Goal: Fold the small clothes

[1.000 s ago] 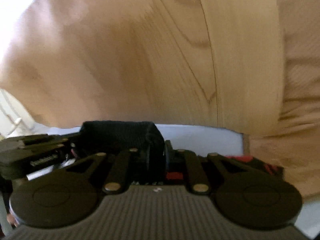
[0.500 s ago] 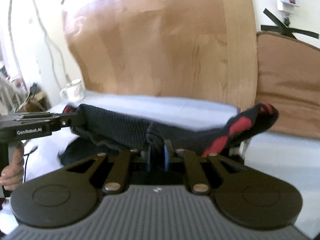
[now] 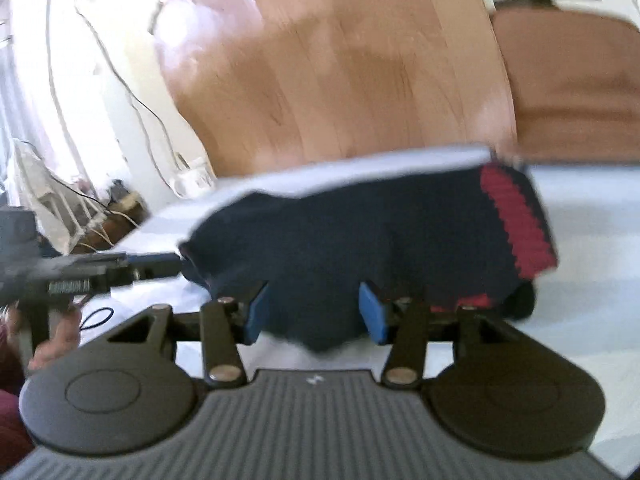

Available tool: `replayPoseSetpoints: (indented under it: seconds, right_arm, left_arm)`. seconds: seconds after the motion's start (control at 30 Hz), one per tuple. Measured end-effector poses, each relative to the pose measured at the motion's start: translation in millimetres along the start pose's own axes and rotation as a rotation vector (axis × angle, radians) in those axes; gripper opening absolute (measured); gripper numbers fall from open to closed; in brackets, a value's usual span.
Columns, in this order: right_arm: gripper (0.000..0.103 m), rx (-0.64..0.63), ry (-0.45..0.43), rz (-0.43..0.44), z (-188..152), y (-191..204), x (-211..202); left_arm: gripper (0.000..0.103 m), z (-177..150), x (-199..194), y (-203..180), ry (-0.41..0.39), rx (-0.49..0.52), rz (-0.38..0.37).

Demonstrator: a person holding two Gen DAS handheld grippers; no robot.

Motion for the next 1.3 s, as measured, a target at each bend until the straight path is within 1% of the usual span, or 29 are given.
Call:
replayPoseSetpoints:
  seconds: [0.07, 0.13, 0.2, 0.27, 0.3, 0.33, 0.37, 0.4, 0.43, 0.47, 0.5, 0.53, 0.6, 0.67, 0.7, 0.73, 0.77, 0.8, 0.83, 0.9, 0.93, 0.97, 1.0, 1.03, 1.07, 1.1, 1.13, 1.2, 1.3]
  right_arm:
    - [0.053, -0.011, -0.043, -0.018, 18, 2, -3]
    - [0.053, -0.011, -0.079, -0.061, 41, 1, 6]
    - [0.053, 0.027, -0.108, -0.075, 66, -3, 29]
    - [0.053, 0.104, -0.1, -0.041, 85, -11, 59]
    - [0.053, 0.143, -0.087, -0.036, 96, -15, 79]
    - [0.053, 0.156, -0.071, -0.036, 98, -17, 94]
    - [0.051, 0.161, -0.043, -0.041, 97, -19, 111]
    - [0.05, 0.18, 0.013, -0.06, 93, -28, 132]
    - [0.044, 0.2, 0.082, -0.095, 74, -35, 141]
    - [0.025, 0.212, 0.126, -0.121, 60, -44, 147]
    - [0.019, 0.203, 0.099, -0.112, 49, -49, 141]
    - [0.018, 0.195, 0.082, -0.085, 40, -51, 129]
    - [0.018, 0.234, 0.043, -0.056, 29, -57, 103]
    - [0.018, 0.262, 0.028, -0.06, 29, -62, 85]
    - [0.021, 0.263, 0.016, -0.069, 28, -62, 78]
    - [0.022, 0.253, -0.012, -0.08, 31, -62, 68]
    - [0.028, 0.238, -0.051, -0.102, 36, -63, 59]
    - [0.033, 0.224, -0.09, -0.117, 39, -64, 51]
    - [0.034, 0.218, -0.124, -0.123, 42, -65, 45]
    - [0.036, 0.238, -0.146, -0.133, 44, -73, 45]
    - [0.036, 0.258, -0.124, -0.165, 39, -85, 54]
    - [0.026, 0.279, -0.091, -0.219, 29, -97, 63]
    - [0.013, 0.306, -0.096, -0.222, 20, -110, 70]
    - [0.013, 0.375, -0.13, -0.184, 17, -120, 68]
    - [0.013, 0.451, -0.128, -0.15, 18, -127, 66]
    - [0.013, 0.489, -0.119, -0.135, 20, -129, 66]
    - [0.014, 0.491, -0.112, -0.136, 22, -128, 64]
    - [0.023, 0.459, -0.125, -0.137, 28, -119, 59]
    - [0.028, 0.424, -0.178, -0.072, 45, -101, 50]
  left_arm:
    - [0.03, 22, 4, 20, -0.026, -0.07, 0.01]
    - [0.03, 41, 23, 34, -0.024, -0.12, 0.012]
    - [0.028, 53, 58, 43, 0.008, -0.146, 0.002]
    - [0.021, 52, 93, 51, 0.065, -0.171, 0.009]
    - [0.02, 46, 108, 55, 0.093, -0.175, 0.027]
    - [0.019, 42, 124, 61, 0.121, -0.179, 0.068]
    - [0.012, 36, 136, 68, 0.15, -0.188, 0.118]
    - [0.005, 28, 149, 79, 0.174, -0.194, 0.174]
    - [0.006, 24, 156, 86, 0.162, -0.189, 0.197]
    - [0.006, 23, 156, 90, 0.112, -0.183, 0.192]
    - [0.006, 21, 154, 91, 0.09, -0.185, 0.196]
    - [0.006, 19, 153, 89, 0.081, -0.179, 0.194]
    - [0.006, 16, 151, 82, 0.078, -0.117, 0.224]
    - [0.006, 16, 152, 77, 0.076, -0.084, 0.246]
    - [0.006, 16, 150, 75, 0.078, -0.087, 0.246]
    - [0.006, 16, 147, 75, 0.079, -0.11, 0.238]
    - [0.009, 18, 142, 74, 0.072, -0.149, 0.218]
    - [0.01, 23, 137, 72, 0.053, -0.179, 0.192]
    - [0.01, 30, 133, 65, 0.03, -0.187, 0.162]
    - [0.01, 36, 125, 48, -0.001, -0.158, 0.112]
    - [0.01, 36, 125, 38, -0.001, -0.136, 0.089]
    - [0.011, 34, 127, 28, 0.009, -0.109, 0.067]
    - [0.013, 29, 132, 20, 0.028, -0.074, 0.059]
    - [0.013, 21, 138, 15, 0.06, -0.038, 0.075]
    - [0.012, 14, 144, 15, 0.091, -0.027, 0.097]
    - [0.012, 6, 150, 16, 0.124, -0.032, 0.109]
    - [0.012, 4, 149, 17, 0.12, -0.043, 0.107]
    - [0.013, 11, 140, 13, 0.104, -0.05, 0.093]
    - [0.013, 19, 129, -12, 0.061, -0.018, 0.024]
Point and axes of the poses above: each gripper's, at about its wrist camera, not at the fingertips, and x roughly the way its jaws point, y to its left, z to its top, the point moved 7 cm from there along x, roughly the way its jaws point, and after that the axes turned 7 degrees about x, right-handed, at the moved point
